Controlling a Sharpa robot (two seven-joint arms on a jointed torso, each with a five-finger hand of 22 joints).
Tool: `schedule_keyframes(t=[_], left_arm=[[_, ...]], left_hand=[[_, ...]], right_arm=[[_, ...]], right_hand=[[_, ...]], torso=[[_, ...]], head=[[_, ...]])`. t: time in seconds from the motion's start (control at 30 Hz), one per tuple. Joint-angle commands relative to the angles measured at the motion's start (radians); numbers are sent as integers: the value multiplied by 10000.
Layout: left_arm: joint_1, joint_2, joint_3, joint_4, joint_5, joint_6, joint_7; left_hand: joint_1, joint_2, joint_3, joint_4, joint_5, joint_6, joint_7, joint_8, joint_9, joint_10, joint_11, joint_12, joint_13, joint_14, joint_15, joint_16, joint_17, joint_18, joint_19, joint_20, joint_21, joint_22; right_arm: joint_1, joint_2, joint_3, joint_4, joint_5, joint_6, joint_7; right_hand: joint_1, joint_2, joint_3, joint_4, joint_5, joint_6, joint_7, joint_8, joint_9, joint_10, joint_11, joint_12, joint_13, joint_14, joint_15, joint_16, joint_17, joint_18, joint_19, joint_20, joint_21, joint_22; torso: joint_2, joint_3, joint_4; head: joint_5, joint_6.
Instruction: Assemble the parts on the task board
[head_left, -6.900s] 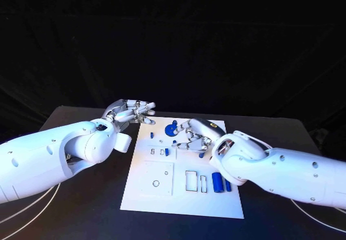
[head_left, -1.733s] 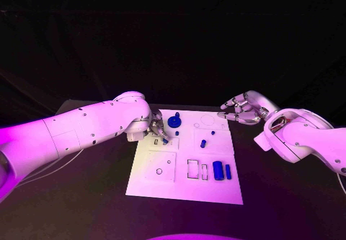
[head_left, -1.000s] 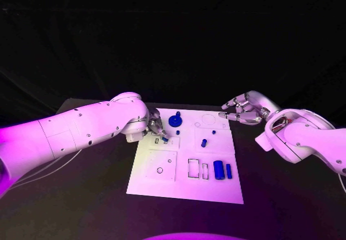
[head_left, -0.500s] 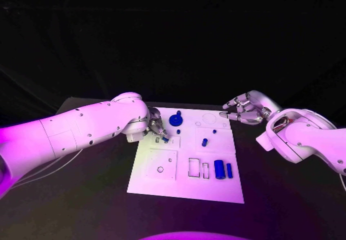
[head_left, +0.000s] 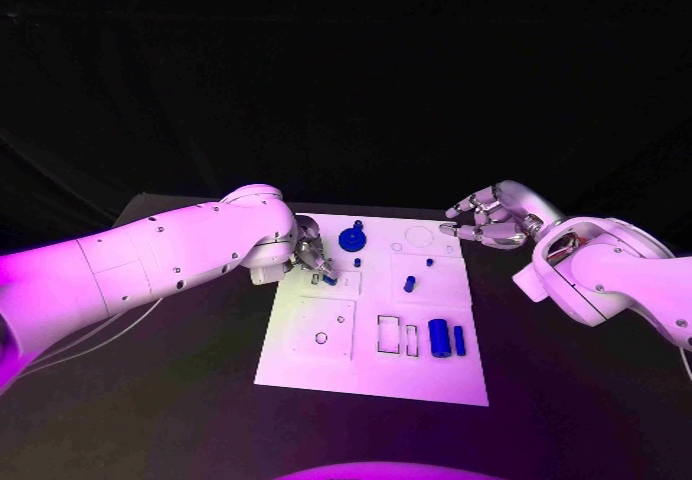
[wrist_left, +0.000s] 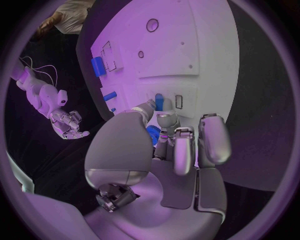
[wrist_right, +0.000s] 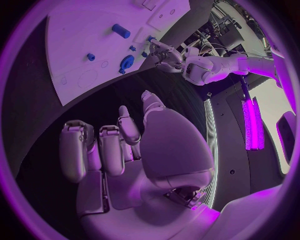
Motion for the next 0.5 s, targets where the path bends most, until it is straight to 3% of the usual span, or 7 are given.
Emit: schedule_keyframes(t=[0.03, 0.5], left_arm=[[-11, 4, 2, 17, -47, 247, 72], [-31, 114, 0, -78, -47, 177, 66]], left_hand=[[85, 31, 119, -39, 35, 156, -66, 34, 17, -20, -27, -40, -16, 989, -65, 41, 2423, -169, -26, -19, 39, 10], [-9, -21, 221, -61, 32, 185, -68, 51, 49, -30, -27, -88, -60, 989, -64, 41, 2423, -172, -23, -15, 46, 25]], right_arm=[[-7, 11, -1, 3, -66, 146, 14], [-8, 18, -1, 11, -66, 147, 18]], right_hand=[[13, 88, -57, -6, 36, 66, 13, 64, -13, -1, -59, -9, -14, 628, -99, -64, 983, 72, 14, -69, -28, 1623], [2, 87, -70, 5, 46, 64, 13, 65, -15, -4, -59, -12, -20, 625, -99, -72, 970, 77, 2, -70, -50, 1611]], torso=[[-3, -4, -3], [12, 1, -14]], head=[[3, -9], [11, -12]])
